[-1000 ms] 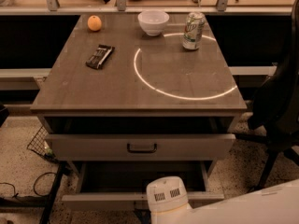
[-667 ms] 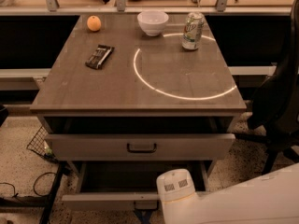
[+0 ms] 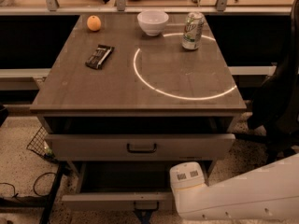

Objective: Open middle drawer

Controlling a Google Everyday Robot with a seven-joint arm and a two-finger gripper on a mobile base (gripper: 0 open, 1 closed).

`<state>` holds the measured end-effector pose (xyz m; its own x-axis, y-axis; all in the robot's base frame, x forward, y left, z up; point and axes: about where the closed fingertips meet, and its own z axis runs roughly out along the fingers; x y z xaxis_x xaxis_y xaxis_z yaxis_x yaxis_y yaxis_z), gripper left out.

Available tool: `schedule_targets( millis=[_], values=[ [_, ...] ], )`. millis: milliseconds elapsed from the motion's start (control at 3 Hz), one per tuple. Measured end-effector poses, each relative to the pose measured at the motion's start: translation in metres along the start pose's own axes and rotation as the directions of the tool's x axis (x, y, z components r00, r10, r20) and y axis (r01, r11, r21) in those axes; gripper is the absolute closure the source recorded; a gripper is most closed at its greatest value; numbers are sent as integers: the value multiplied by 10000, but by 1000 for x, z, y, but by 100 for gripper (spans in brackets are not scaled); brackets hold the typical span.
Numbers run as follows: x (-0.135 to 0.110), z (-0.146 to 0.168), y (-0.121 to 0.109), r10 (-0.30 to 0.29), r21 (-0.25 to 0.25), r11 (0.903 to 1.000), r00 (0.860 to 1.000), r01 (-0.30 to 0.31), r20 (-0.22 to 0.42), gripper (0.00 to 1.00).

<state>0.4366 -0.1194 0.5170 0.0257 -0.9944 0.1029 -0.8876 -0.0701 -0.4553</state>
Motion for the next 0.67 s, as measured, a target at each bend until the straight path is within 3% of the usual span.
schedule_targets(
  millis=[333,667],
  values=[
    [26,33,7,890,-940,9917,9960,-877,97,100],
    [24,33,6,872,-922,9920,9961,-859,109,100]
  ],
)
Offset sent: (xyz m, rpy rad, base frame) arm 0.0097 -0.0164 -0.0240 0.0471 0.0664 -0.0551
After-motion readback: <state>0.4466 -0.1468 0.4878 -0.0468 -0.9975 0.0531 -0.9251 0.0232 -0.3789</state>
